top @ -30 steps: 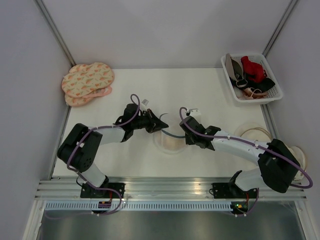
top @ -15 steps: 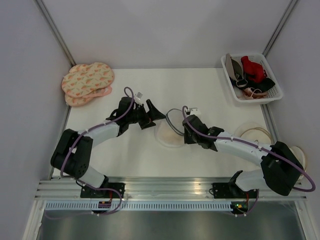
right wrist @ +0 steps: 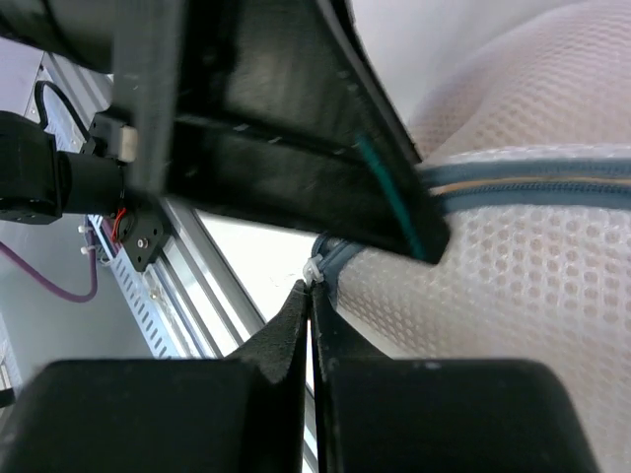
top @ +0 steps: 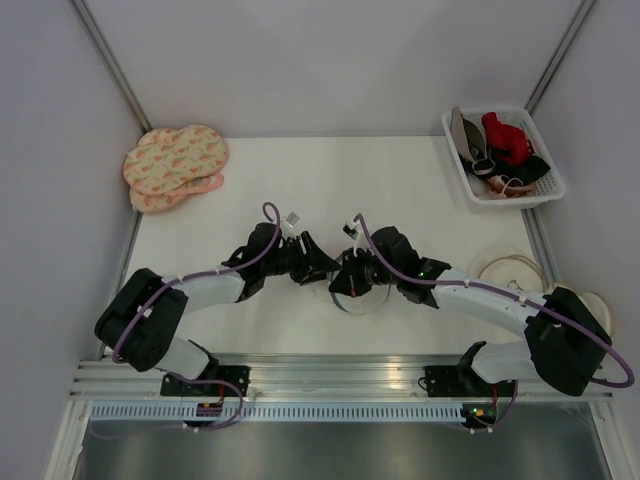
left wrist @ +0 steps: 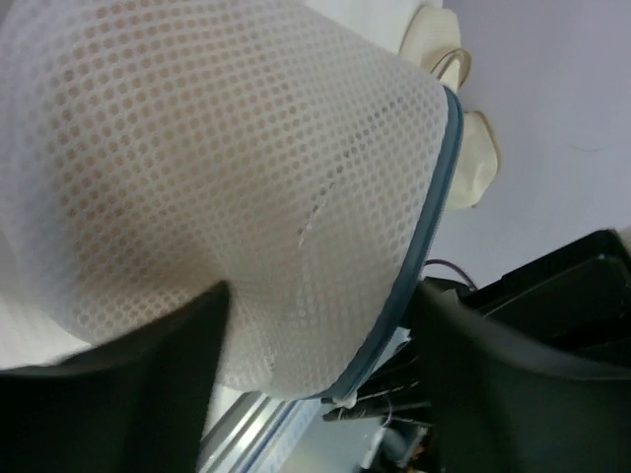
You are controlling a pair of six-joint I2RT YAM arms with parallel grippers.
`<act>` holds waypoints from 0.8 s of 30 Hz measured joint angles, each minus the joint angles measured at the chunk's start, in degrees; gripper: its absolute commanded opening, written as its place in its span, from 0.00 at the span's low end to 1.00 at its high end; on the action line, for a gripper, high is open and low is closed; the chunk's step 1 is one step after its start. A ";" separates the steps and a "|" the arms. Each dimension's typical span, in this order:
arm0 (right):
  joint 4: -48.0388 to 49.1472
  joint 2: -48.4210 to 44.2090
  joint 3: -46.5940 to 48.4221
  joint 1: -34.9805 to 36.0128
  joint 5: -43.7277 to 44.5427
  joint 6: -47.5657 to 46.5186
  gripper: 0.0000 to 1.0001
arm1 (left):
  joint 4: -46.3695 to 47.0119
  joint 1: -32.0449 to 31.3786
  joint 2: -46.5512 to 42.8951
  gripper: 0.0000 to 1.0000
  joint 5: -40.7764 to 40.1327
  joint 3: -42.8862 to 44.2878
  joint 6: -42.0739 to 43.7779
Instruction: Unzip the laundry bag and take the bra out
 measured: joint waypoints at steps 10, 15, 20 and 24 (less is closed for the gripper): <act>-0.90 -0.11 -0.28 -0.13 -0.37 -1.75 0.00 | 3.96 -0.17 4.42 0.02 0.76 0.42 -1.51; -4.98 -0.13 -0.22 0.52 -0.70 -4.04 0.00 | 2.95 0.09 4.48 0.02 0.87 1.27 -1.49; -14.29 0.39 0.50 3.32 4.74 -5.44 0.00 | 1.16 2.25 4.48 0.02 0.48 2.62 -1.40; -21.53 1.75 0.72 3.72 16.24 -3.43 0.00 | -0.09 3.61 4.46 0.07 0.07 3.37 -1.03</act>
